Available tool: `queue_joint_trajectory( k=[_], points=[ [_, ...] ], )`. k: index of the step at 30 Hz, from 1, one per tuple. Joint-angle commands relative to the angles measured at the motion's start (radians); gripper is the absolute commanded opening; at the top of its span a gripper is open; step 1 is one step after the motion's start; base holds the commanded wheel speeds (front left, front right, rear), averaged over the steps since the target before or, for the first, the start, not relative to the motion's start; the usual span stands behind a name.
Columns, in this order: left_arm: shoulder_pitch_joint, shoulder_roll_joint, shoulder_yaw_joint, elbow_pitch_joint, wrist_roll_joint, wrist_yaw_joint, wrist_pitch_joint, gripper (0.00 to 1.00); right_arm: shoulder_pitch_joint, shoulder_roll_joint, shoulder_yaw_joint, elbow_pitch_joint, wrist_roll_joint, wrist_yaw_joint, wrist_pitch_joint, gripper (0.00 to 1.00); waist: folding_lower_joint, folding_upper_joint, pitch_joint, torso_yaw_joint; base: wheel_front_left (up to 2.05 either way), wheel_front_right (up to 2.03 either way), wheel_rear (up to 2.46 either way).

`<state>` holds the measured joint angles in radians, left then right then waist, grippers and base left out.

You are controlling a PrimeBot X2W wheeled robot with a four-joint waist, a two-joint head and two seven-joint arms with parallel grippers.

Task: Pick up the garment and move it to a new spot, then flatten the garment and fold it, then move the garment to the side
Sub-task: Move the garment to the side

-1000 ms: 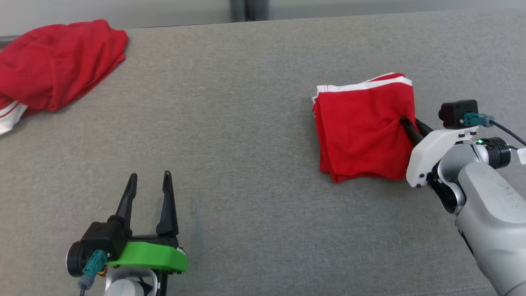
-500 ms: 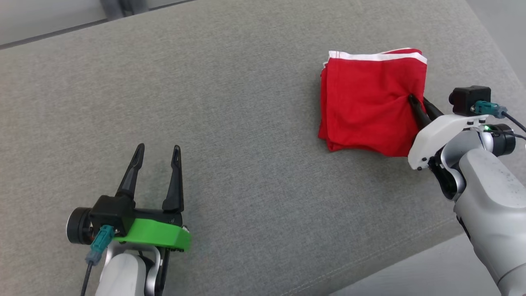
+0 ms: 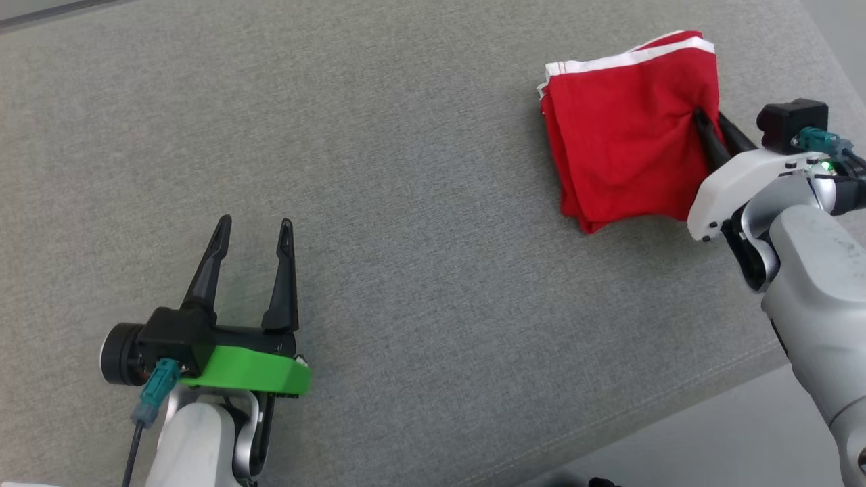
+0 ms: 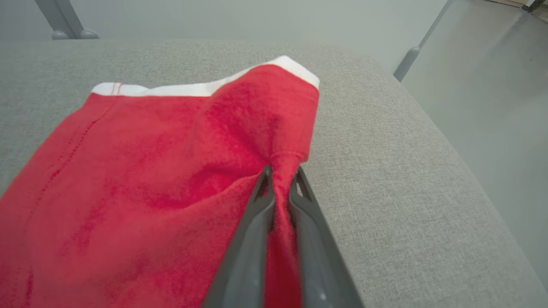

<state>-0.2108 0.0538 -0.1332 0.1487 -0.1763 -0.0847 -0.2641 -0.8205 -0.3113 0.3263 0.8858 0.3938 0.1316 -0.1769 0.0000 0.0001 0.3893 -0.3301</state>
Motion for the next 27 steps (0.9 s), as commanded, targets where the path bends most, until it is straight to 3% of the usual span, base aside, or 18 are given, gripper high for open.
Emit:
queue_joint_trajectory(
  k=[1, 7, 15, 27],
  points=[
    [-0.020, 0.008, 0.004, -0.006, 0.002, 0.004, 0.000, 1.00, -0.026, -0.003, -0.001, 0.012, -0.018, -0.002, -0.012, 0.00, 0.0000, -0.0001, 0.022, 0.039, 0.00, 0.00, 0.00],
    [-0.038, 0.010, 0.020, -0.026, 0.005, 0.005, 0.000, 1.00, -0.132, -0.045, -0.015, 0.087, -0.075, -0.002, -0.042, 0.00, 0.0000, -0.0001, 0.067, 0.103, 0.00, 0.00, 0.00],
    [-0.058, 0.014, 0.026, -0.054, 0.012, 0.003, 0.000, 1.00, -0.252, -0.151, -0.060, 0.198, -0.130, -0.002, -0.065, 0.00, 0.0000, -0.0001, 0.140, 0.175, 0.00, 0.00, 0.00],
    [-0.063, 0.014, 0.009, -0.115, 0.027, 0.001, 0.000, 1.00, -0.357, -0.291, -0.154, 0.310, -0.220, -0.002, -0.079, 0.00, 0.0000, -0.0001, 0.215, 0.219, 0.00, 0.00, 0.00]
  ],
)
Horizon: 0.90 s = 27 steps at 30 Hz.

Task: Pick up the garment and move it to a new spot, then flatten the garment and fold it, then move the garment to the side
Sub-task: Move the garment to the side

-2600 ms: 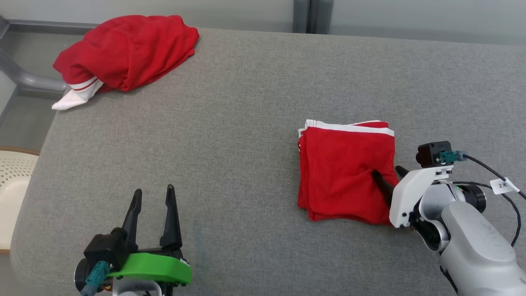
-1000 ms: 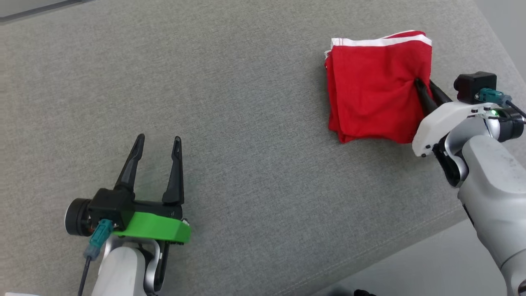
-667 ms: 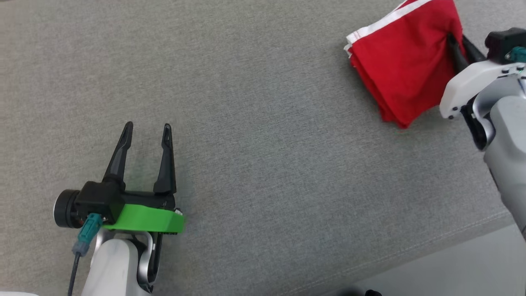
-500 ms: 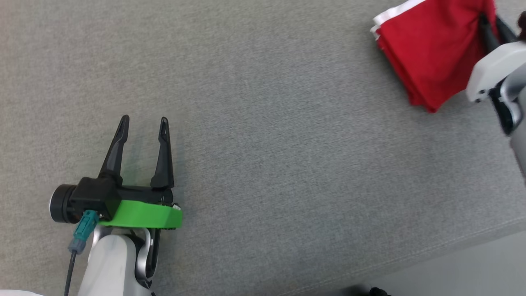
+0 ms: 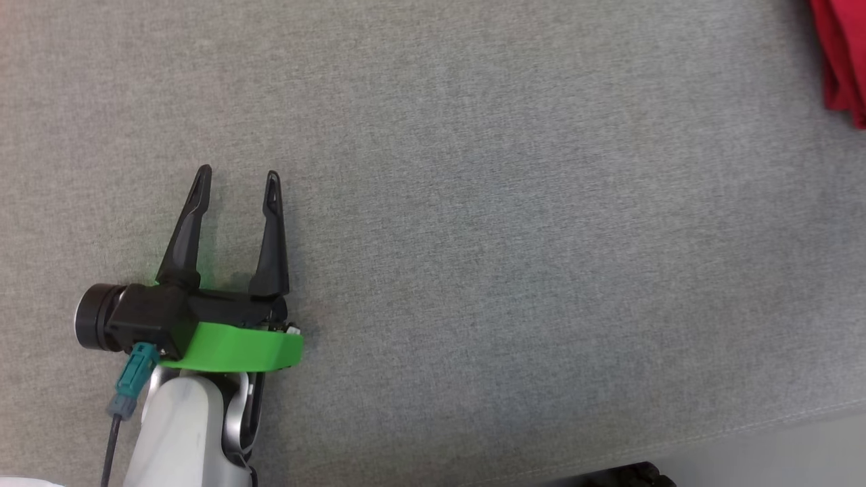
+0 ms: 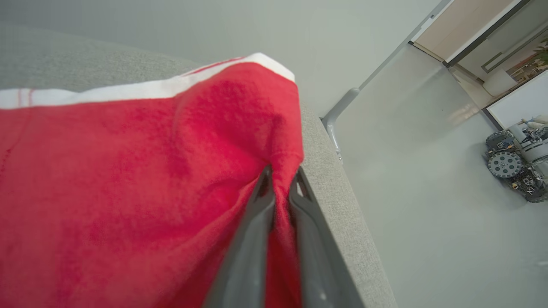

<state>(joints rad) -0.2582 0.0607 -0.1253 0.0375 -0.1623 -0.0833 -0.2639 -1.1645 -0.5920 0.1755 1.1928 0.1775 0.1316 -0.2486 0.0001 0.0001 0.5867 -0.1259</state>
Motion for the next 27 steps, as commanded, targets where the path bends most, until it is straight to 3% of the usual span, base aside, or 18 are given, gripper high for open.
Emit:
queue_joint_trajectory(
  k=[1, 3, 4, 5, 6, 7, 16, 27],
  points=[
    [-0.015, 0.007, -0.002, -0.007, 0.014, 0.001, -0.001, 1.00, -0.020, -0.018, -0.008, 0.009, -0.016, -0.002, -0.008, 0.00, -0.0001, -0.0001, 0.021, 0.016, 0.00, 0.00, 0.00],
    [-0.012, 0.009, -0.007, -0.010, 0.016, 0.002, 0.000, 1.00, -0.033, -0.027, -0.018, 0.018, -0.048, -0.002, -0.009, 0.00, -0.0001, -0.0001, 0.027, 0.016, 0.00, 0.00, 0.00],
    [-0.011, 0.011, -0.008, -0.010, 0.017, 0.002, 0.000, 1.00, -0.039, -0.028, -0.030, 0.024, -0.060, -0.002, -0.010, 0.11, -0.0001, -0.0001, 0.030, 0.015, 0.00, 0.00, 0.00],
    [-0.011, 0.012, -0.008, -0.009, 0.017, 0.002, 0.000, 1.00, -0.043, -0.027, -0.041, 0.029, -0.071, -0.002, -0.011, 0.38, -0.0001, -0.0001, 0.031, 0.015, 0.00, 0.00, 0.00],
    [-0.011, 0.013, -0.010, -0.008, 0.017, 0.002, 0.000, 1.00, -0.045, -0.020, -0.055, 0.035, -0.084, -0.002, -0.011, 0.81, -0.0001, -0.0001, 0.030, 0.014, 0.00, 0.00, 0.00],
    [-0.011, 0.013, -0.011, -0.006, 0.016, 0.002, 0.000, 1.00, -0.046, -0.016, -0.066, 0.040, -0.093, -0.002, -0.012, 1.00, -0.0001, -0.0001, 0.029, 0.014, 0.00, 0.00, 0.00],
    [-0.014, 0.008, -0.011, 0.008, -0.004, 0.008, 0.000, 1.00, -0.011, 0.058, -0.164, -0.033, -0.148, -0.002, -0.017, 1.00, -0.0001, -0.0001, -0.031, 0.008, 0.00, 0.00, 0.00],
    [0.027, 0.001, 0.056, 0.057, -0.054, 0.026, 0.000, 1.00, 0.128, 0.217, -0.131, -0.257, -0.077, -0.002, -0.017, 1.00, -0.0001, -0.0001, -0.223, 0.020, 0.00, 0.00, 0.00]
  ],
)
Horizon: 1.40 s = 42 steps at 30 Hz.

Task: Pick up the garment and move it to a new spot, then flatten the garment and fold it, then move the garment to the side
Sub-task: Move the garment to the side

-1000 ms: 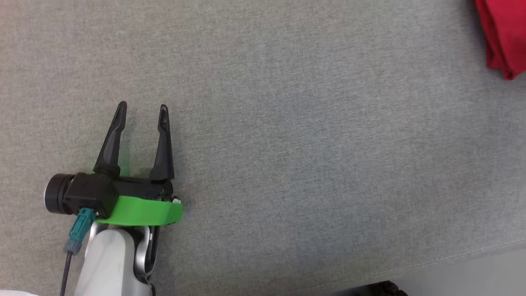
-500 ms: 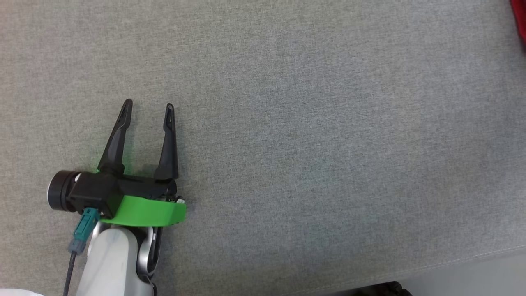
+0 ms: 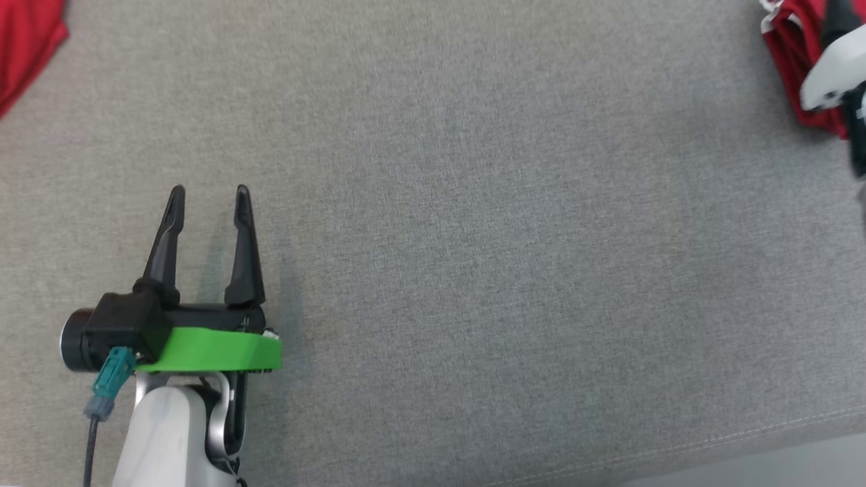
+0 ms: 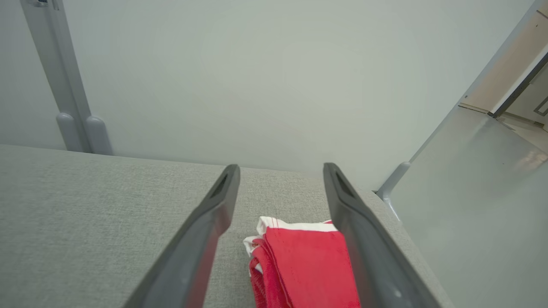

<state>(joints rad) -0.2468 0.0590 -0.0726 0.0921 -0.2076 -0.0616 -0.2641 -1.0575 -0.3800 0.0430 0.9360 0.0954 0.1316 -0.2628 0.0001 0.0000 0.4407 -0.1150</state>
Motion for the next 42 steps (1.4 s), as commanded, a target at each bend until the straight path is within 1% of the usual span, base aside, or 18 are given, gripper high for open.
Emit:
queue_joint_trajectory(
  k=[1, 3, 7, 14, 20, 26, 30, 34, 42],
  points=[
    [0.021, 0.002, 0.013, 0.007, -0.014, 0.008, 0.000, 1.00, 0.035, 0.018, 0.008, -0.019, 0.018, -0.002, -0.003, 1.00, -0.0001, 0.0000, -0.099, 0.011, 0.00, 0.00, 0.00],
    [0.034, 0.000, 0.030, 0.020, -0.020, 0.011, 0.000, 1.00, 0.071, 0.039, 0.015, -0.046, 0.038, -0.002, -0.003, 1.00, -0.0001, 0.0000, -0.139, 0.018, 0.00, 0.00, 0.00],
    [0.070, -0.004, 0.061, 0.042, -0.038, 0.018, 0.000, 1.00, 0.165, 0.102, 0.034, -0.114, 0.084, -0.002, -0.003, 1.00, -0.0001, 0.0000, -0.216, 0.035, 0.00, 0.00, 0.00],
    [0.147, -0.007, 0.089, 0.078, -0.068, 0.026, 0.000, 1.00, 0.380, 0.186, 0.075, -0.256, 0.119, -0.002, -0.003, 1.00, -0.0001, 0.0000, -0.320, 0.069, 0.00, 0.00, 0.00],
    [0.206, -0.008, 0.083, 0.097, -0.083, 0.034, 0.000, 1.00, 0.590, 0.266, 0.066, -0.414, 0.101, -0.002, -0.003, 1.00, -0.0001, 0.0000, -0.366, 0.090, 0.00, 0.00, 0.00],
    [0.252, -0.008, 0.060, 0.107, -0.089, 0.039, 0.000, 1.00, 0.775, 0.315, 0.055, -0.556, 0.058, -0.002, -0.003, 1.00, -0.0001, 0.0000, -0.398, 0.111, 0.00, 0.00, 0.00],
    [0.278, -0.007, 0.052, 0.109, -0.083, 0.040, 0.000, 1.00, 0.865, 0.324, 0.033, -0.630, 0.051, -0.002, -0.003, 1.00, -0.0001, 0.0000, -0.409, 0.118, 0.00, 0.00, 0.00],
    [0.294, -0.008, 0.046, 0.117, -0.083, 0.039, 0.000, 1.00, 0.917, 0.329, 0.023, -0.668, 0.085, -0.002, -0.003, 1.00, -0.0001, 0.0000, -0.419, 0.122, 0.00, 0.00, 0.00],
    [0.303, -0.008, 0.028, 0.124, -0.085, 0.043, 0.000, 1.00, 0.943, 0.329, 0.038, -0.667, 0.102, -0.002, -0.003, 1.00, -0.0001, 0.0000, -0.434, 0.119, 0.00, 0.00, 0.00]
  ],
)
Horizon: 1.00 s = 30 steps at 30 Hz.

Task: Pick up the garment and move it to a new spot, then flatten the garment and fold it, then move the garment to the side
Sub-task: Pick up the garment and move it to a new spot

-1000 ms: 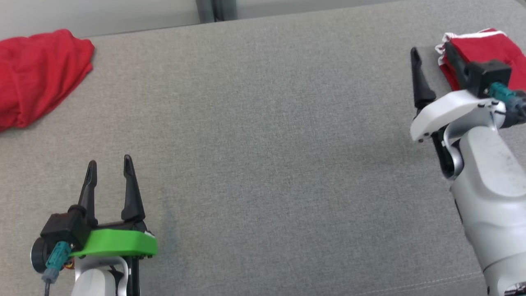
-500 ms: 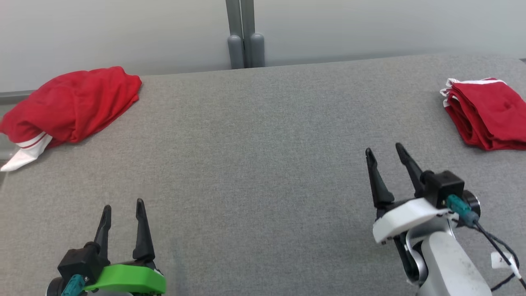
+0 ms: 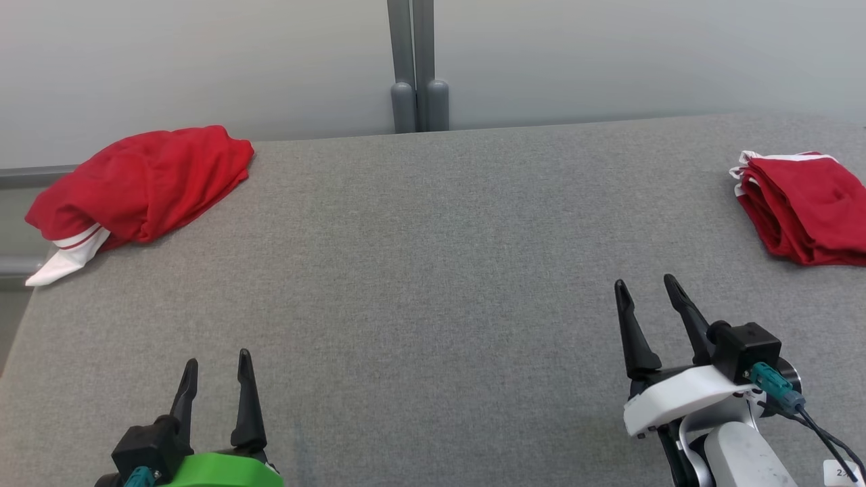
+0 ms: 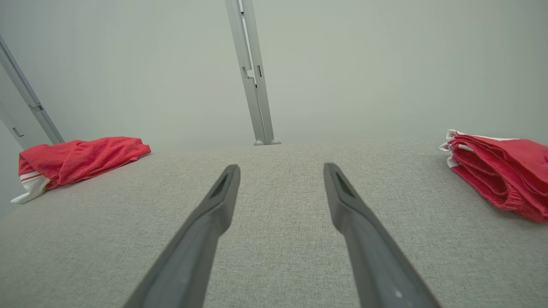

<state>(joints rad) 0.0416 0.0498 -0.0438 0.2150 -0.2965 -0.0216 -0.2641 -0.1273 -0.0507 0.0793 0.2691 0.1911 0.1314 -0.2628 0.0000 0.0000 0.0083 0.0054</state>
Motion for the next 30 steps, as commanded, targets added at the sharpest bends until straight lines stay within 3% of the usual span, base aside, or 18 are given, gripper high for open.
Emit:
queue_joint_trajectory(
  k=[1, 9, 13, 17, 30],
  points=[
    [0.016, 0.002, -0.001, 0.001, 0.004, 0.003, 0.000, 1.00, 0.015, 0.000, 0.003, 0.002, 0.009, -0.001, -0.003, 1.00, 0.0000, 0.0000, -0.003, -0.002, 0.00, 0.00, 0.00],
    [0.011, 0.002, -0.002, -0.005, -0.002, 0.004, 0.000, 1.00, 0.020, 0.000, 0.005, 0.003, 0.000, -0.001, -0.003, 1.00, 0.0000, 0.0000, 0.003, 0.003, 0.00, 0.00, 0.00],
    [-0.007, 0.002, -0.003, -0.013, -0.008, 0.010, 0.000, 1.00, 0.009, 0.000, 0.017, -0.021, -0.003, -0.001, -0.003, 1.00, 0.0000, 0.0000, 0.012, 0.043, 0.00, 0.00, 0.00],
    [-0.019, 0.002, -0.009, -0.021, -0.009, 0.013, 0.000, 1.00, 0.009, 0.000, 0.035, -0.044, -0.009, -0.001, -0.003, 1.00, 0.0000, 0.0000, 0.021, 0.119, 0.00, 0.00, 0.00],
    [0.001, 0.002, 0.006, -0.031, 0.002, 0.015, 0.000, 1.00, 0.019, -0.001, 0.057, -0.039, -0.019, -0.001, -0.003, 1.00, 0.0000, 0.0000, 0.029, 0.463, 0.00, 0.00, 0.00]
  ],
)
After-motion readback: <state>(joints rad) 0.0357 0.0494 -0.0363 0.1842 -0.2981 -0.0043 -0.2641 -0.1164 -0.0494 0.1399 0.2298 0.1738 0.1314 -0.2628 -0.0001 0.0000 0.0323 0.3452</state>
